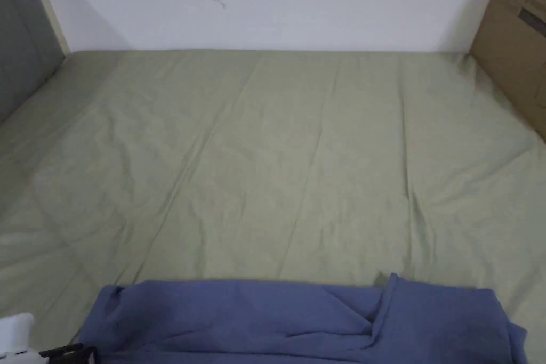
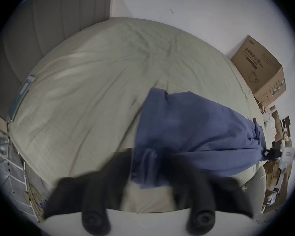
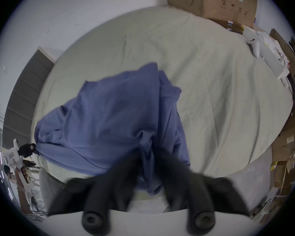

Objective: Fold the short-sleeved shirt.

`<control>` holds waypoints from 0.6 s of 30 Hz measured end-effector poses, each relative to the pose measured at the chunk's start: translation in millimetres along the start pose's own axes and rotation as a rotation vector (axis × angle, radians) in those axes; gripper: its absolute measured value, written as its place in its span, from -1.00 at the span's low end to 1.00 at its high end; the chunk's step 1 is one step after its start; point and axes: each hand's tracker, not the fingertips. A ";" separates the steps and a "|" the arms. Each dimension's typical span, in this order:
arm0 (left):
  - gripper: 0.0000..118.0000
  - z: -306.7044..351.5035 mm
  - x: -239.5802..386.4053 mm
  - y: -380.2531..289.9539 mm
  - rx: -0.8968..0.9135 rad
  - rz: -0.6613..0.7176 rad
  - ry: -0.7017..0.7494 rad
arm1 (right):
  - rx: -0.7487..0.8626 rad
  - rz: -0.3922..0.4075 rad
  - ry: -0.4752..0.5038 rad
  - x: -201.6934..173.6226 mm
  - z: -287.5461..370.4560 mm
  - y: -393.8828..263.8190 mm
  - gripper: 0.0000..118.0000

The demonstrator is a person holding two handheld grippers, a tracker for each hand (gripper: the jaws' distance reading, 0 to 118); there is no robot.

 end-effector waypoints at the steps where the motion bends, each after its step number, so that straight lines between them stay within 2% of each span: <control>1: 0.39 4.8 0.3 2.1 -0.002 -0.003 0.014 | 0.015 0.017 -0.003 -3.7 8.0 2.0 0.08; 2: 0.77 13.9 -0.6 2.2 0.028 -0.002 0.011 | 0.058 0.033 -0.006 -8.6 22.6 4.7 0.42; 3: 0.91 24.7 -1.1 2.5 0.084 0.006 -0.010 | 0.103 0.045 -0.013 -14.3 34.3 7.0 0.44; 5: 0.84 45.0 -3.8 4.8 0.127 0.042 -0.057 | 0.174 0.084 -0.036 -30.1 55.1 9.5 0.44; 7: 0.78 61.0 -7.2 0.6 0.159 0.103 -0.106 | 0.258 0.137 -0.014 -46.2 74.0 8.1 0.43; 8: 0.63 69.4 -9.6 -2.7 0.186 0.131 -0.145 | 0.286 0.143 -0.004 -55.9 79.3 6.1 0.42; 9: 0.22 75.4 -12.3 -8.3 0.212 0.166 -0.191 | 0.316 0.140 0.021 -66.5 83.3 2.7 0.37; 10: -0.26 76.0 -14.9 -14.1 0.218 0.203 -0.215 | 0.342 0.145 0.064 -66.5 82.1 0.2 0.13; 11: -0.71 75.1 -17.3 -19.9 0.219 0.235 -0.222 | 0.387 0.151 0.067 -76.9 82.2 -5.8 -0.40; 12: -0.92 73.6 -21.2 -26.4 0.214 0.252 -0.209 | 0.421 0.172 0.039 -89.7 77.9 -11.2 -0.99; 13: -0.93 72.9 -23.3 -33.1 0.218 0.251 -0.192 | 0.423 0.171 -0.007 -101.0 70.6 -15.1 -0.99; 14: -0.95 70.8 -26.4 -38.4 0.217 0.256 -0.188 | 0.380 0.193 0.016 -108.6 61.5 -18.0 -0.99; 15: -0.96 68.4 -30.3 -42.6 0.202 0.273 -0.191 | 0.331 0.208 0.081 -115.3 53.9 -19.0 -0.99; 17: -0.96 65.3 -38.3 -48.9 0.214 0.355 -0.236 | 0.303 0.165 0.157 -128.6 44.0 -25.8 -0.99; 18: -0.95 62.5 -43.9 -50.3 0.223 0.395 -0.270 | 0.271 0.191 0.184 -138.2 38.8 -26.7 -0.99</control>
